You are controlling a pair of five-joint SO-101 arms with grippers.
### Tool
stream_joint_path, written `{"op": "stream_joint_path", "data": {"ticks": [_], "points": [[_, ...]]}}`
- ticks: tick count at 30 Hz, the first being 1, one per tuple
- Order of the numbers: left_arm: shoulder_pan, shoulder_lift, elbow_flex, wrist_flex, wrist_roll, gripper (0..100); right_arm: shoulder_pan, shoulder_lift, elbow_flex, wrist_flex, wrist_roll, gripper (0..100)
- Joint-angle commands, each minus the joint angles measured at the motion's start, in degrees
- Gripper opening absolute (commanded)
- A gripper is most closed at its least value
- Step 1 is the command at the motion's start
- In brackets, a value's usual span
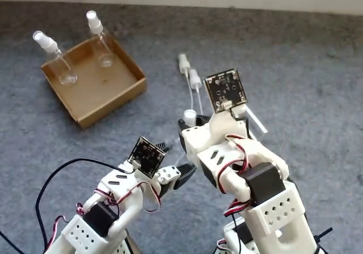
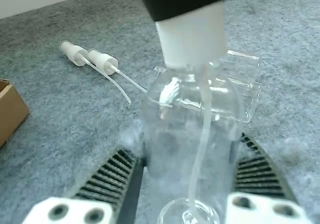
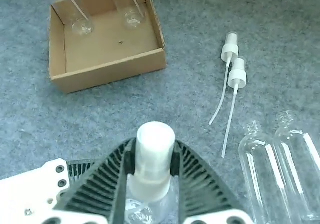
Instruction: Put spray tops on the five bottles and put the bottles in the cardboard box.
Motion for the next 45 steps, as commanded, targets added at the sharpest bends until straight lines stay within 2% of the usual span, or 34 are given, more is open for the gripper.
{"op": "stream_joint_path", "data": {"ticks": [1,9,13,17,23,27,34,42,45], "points": [[-1.19,-0.84,-3.03,-1.76,0.88,14,-1.19,0.13,-0.13,3.38,2.37,0.7],[-1.19,-0.84,-2.86,-1.76,0.88,14,-1.27,0.13,-0.48,5.67,2.64,0.7],[-1.19,-0.84,-2.86,-1.76,0.88,14,-1.27,0.13,-0.48,5.93,6.51,0.7],[-1.19,-0.84,-2.86,-1.76,0.88,14,-1.27,0.13,-0.48,6.46,7.12,1.2],[-1.19,-0.84,-2.77,-1.76,0.88,14,-1.27,0.13,-0.48,6.37,7.21,13.8],[-1.19,-0.84,-2.77,-1.76,0.79,14,-1.27,0.13,-0.57,6.37,7.21,14.2],[-8.04,-0.84,-2.51,-4.75,0.79,14,-0.92,0.13,-2.86,6.37,7.12,14.2],[-9.19,-0.84,-2.51,-5.36,0.62,14,-1.1,0.13,-6.02,6.29,6.95,14.2],[-11.65,-0.84,-3.03,-5.45,0.53,14,-0.92,0.13,-6.02,5.85,7.12,14.2]]}}
